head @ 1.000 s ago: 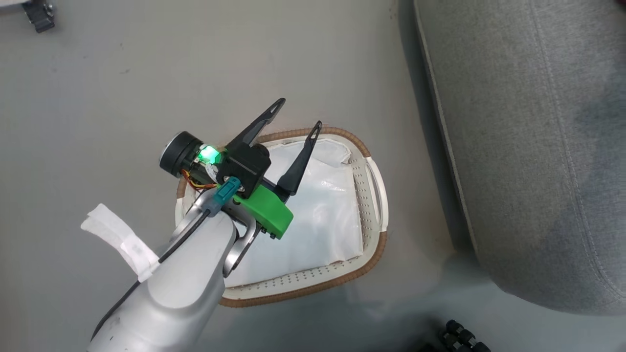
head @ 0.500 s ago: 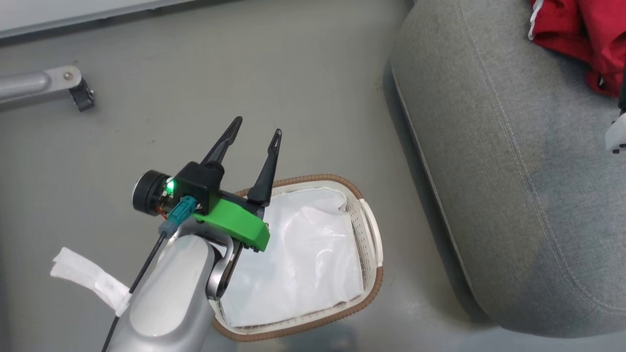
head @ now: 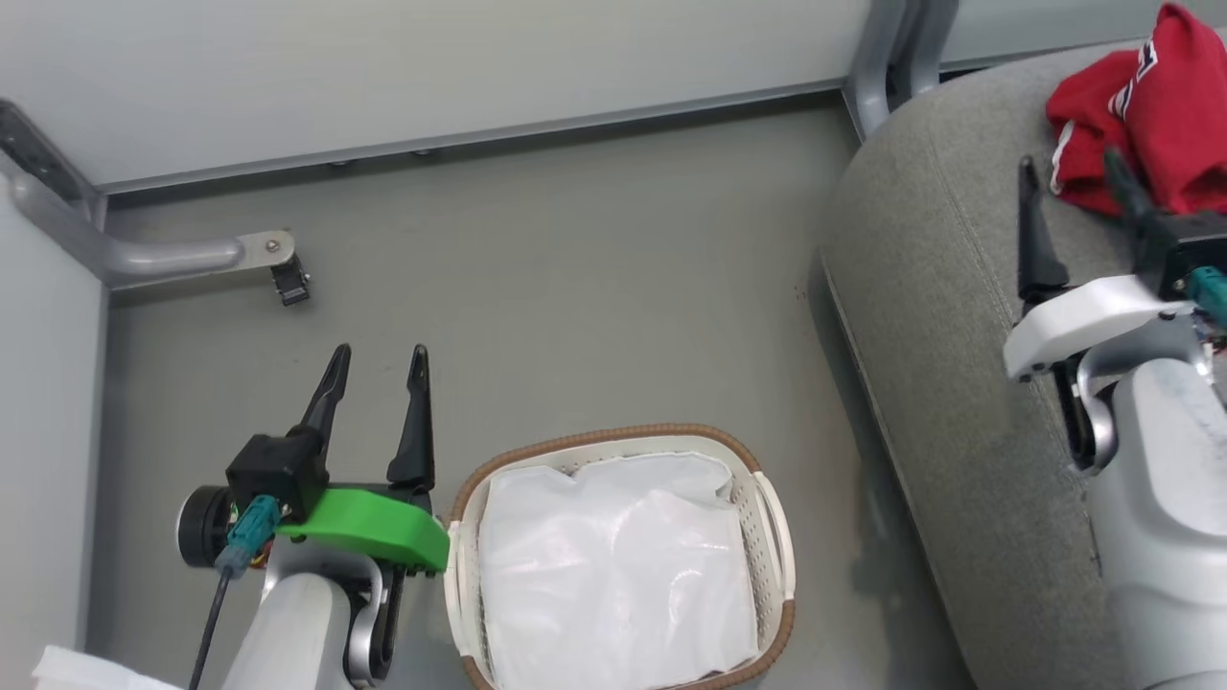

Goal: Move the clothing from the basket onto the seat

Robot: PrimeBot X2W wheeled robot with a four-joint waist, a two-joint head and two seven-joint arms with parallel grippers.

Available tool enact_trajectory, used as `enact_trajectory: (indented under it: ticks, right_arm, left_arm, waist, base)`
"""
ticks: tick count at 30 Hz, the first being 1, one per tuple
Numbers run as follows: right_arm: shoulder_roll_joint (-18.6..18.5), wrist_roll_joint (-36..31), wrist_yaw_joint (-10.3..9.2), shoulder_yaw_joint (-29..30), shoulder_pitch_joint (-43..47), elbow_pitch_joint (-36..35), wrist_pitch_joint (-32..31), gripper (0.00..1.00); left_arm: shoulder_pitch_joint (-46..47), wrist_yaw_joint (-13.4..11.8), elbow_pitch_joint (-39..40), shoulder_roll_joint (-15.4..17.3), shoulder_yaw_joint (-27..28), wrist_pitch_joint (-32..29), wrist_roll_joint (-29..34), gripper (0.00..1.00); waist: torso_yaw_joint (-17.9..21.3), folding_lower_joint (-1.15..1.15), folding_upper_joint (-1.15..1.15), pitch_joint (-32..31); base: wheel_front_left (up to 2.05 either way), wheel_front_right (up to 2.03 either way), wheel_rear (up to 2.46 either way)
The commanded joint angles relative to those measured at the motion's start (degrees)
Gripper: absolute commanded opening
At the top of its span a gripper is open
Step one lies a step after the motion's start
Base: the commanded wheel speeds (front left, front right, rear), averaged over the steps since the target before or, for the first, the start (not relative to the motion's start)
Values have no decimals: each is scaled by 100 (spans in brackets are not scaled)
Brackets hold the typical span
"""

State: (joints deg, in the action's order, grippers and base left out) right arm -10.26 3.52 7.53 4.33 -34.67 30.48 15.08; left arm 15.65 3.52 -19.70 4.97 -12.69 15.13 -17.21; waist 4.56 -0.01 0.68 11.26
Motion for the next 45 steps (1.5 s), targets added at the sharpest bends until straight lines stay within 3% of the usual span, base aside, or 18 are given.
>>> enact_trajectory:
  ticks: [1, 11, 19, 29, 45]
  right_arm:
    - [113, 40, -8, -32, 203, -95, 13, 100]
    - [701, 222, -8, -218, 1418, -801, 13, 100]
    - [720, 828, -8, -532, 2239, -1198, 13, 100]
    - [723, 690, -8, -643, 2713, -1367, 13, 100]
    - [724, 735, -8, -670, 2748, -1300, 13, 100]
  left_arm:
    - [-181, -12, 37, -21, 115, 2, 36, 100]
    - [-1029, -25, 267, -172, 791, 2, 113, 100]
    - [-1409, 59, 378, -201, 994, 2, 94, 100]
    - [-1740, 60, 375, -206, 961, 2, -32, 100]
    - [-1742, 50, 293, -206, 783, 2, -67, 100]
  waist:
    - [-306, 1, -68, -304]
    - [-496, 1, -68, -581]
    - [-523, 1, -68, -722]
    - [-442, 1, -68, -888]
    - [-426, 1, -68, -967]
  base:
    - [0, 0, 0]
    - [0, 0, 0]
    - [0, 0, 0]
    - [0, 0, 0]
    - [0, 0, 0]
